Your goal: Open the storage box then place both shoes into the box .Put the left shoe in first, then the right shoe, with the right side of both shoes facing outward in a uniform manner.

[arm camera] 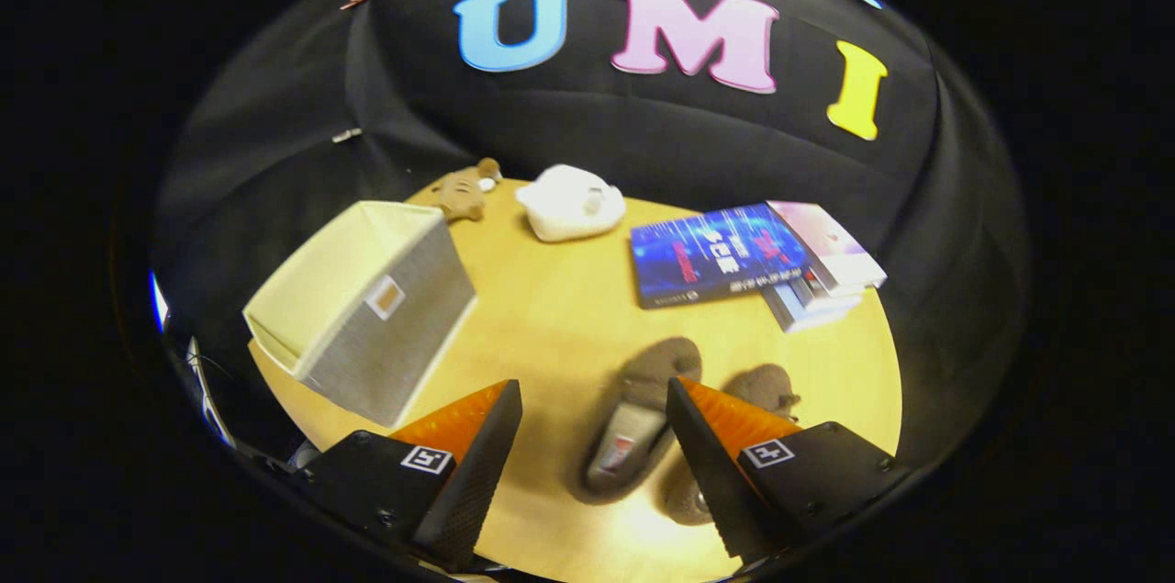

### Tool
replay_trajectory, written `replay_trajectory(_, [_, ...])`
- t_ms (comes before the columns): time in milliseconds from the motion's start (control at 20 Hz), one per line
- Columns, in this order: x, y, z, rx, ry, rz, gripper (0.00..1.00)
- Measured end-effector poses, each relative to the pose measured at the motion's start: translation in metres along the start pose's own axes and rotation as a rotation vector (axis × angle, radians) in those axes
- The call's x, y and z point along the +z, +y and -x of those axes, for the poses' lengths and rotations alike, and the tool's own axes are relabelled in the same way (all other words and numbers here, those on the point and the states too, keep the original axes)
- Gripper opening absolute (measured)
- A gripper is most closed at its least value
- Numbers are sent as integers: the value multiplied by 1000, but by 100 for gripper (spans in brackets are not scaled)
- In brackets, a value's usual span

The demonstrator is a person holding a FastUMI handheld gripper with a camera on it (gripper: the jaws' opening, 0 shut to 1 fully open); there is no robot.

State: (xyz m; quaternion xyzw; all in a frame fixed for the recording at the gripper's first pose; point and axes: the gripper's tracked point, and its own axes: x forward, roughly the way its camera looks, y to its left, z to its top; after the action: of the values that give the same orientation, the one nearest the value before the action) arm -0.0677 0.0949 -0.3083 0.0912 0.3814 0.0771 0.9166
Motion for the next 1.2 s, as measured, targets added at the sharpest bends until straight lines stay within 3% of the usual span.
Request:
replay_trajectory(250, [-48, -40, -39, -69, 111, 15, 92])
replay_trajectory(500, [-59, -57, -81, -91, 155, 16, 84])
replay_trajectory(600, [-64, -60, -97, -92, 176, 10, 77])
replay_trajectory(1050, [-65, -81, -110, -188, 182, -88, 8])
replay_trajectory(1200, [-64, -73, -100, -188, 175, -98, 5])
